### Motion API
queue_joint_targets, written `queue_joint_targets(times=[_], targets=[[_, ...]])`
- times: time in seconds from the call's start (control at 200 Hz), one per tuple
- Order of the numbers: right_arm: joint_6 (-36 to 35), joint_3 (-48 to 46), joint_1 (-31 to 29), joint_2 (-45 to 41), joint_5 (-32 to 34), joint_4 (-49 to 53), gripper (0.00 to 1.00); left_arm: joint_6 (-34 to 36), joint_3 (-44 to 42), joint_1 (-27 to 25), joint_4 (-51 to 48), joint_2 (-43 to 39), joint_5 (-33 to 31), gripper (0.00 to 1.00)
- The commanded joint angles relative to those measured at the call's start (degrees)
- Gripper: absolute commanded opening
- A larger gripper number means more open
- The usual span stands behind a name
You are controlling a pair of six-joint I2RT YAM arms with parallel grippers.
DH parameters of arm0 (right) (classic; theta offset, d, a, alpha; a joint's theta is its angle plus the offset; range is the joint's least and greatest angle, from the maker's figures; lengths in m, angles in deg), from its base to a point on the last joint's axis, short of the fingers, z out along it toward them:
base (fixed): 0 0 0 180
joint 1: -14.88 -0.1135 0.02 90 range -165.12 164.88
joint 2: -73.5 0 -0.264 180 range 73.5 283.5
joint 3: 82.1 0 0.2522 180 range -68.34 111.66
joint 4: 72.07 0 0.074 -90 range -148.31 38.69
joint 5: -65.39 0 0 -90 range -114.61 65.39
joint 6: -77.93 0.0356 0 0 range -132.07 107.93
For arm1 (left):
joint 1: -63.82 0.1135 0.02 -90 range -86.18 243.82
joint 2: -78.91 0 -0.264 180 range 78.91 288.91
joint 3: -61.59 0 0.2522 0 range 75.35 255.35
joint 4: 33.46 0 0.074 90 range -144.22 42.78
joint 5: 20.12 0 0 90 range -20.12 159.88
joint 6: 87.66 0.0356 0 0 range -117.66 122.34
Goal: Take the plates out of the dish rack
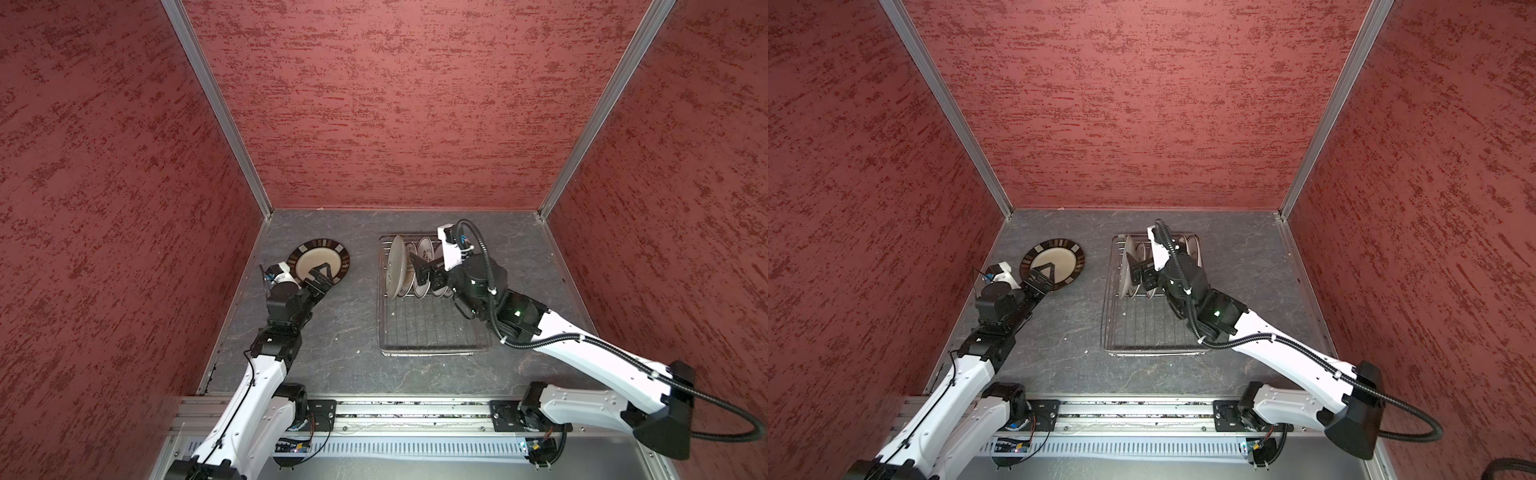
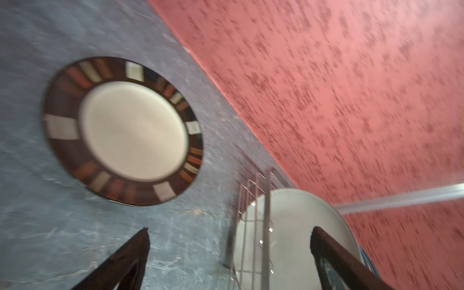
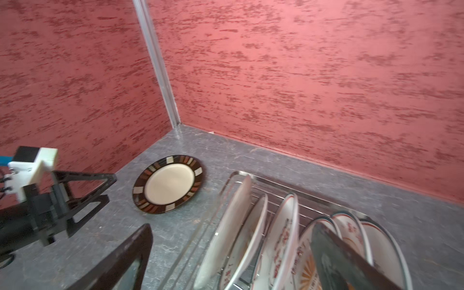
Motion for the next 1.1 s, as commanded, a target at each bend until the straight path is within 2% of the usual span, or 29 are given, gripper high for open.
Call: queue_joint_targets(times=[0.0, 0.145, 0.21, 0.266, 0.311, 0.416, 0.516, 0.656, 0.837, 0.957, 1.092], targets=[[2.03, -2.37, 1.19, -2.96, -1.54, -0.98, 0.99, 6.43, 1.39, -4.45, 1.27, -2.23, -0.99, 0.99], [5.04, -3.62, 3.23, -5.20, -5.01, -0.46, 0.99, 8.39, 0.60, -9.58, 4.43, -4.71, 4.68, 0.99], [6.03, -4.69, 3.74, -6.25, -5.62, -0.75, 0.99, 8.41, 0.85, -10.44, 5.18, -5.76, 9.92, 0.99], [8.34, -4.87, 4.41, -6.63, -3.71, 0.04, 0.99, 8.40, 0.18, -11.34, 7.22, -7.03, 14.02, 0.97], [8.82, -4.48, 4.97, -6.59, -2.80, 1.57, 0.99, 8.05, -0.16, -12.57, 7.99, -8.26, 14.65, 1.00], [9.41, -4.89, 5.71, -7.30, -1.86, 2.12, 0.99, 9.35, 0.22, -15.28, 8.64, -9.85, 16.95, 0.99], [9.28, -6.74, 6.29, -8.42, -3.62, 0.02, 0.99, 10.16, 0.82, -17.61, 10.66, -8.32, 18.99, 0.99], [8.36, -6.96, 6.93, -7.68, -2.78, -0.56, 0.99, 11.29, 2.53, -20.11, 14.42, -2.37, 22.88, 0.99], [7.65, -5.83, 7.65, -3.33, -6.02, -1.91, 0.99, 12.18, 3.09, -22.22, 16.89, 2.66, 20.46, 1.00], [7.83, -3.30, 7.91, 1.04, -4.53, -1.35, 0.99, 12.54, 5.53, -23.56, 9.25, 3.59, 12.07, 0.99], [7.50, -0.34, 8.91, 5.68, -3.69, -0.63, 0.99, 8.64, 3.04, -23.77, 12.45, 3.51, 8.65, 1.00]])
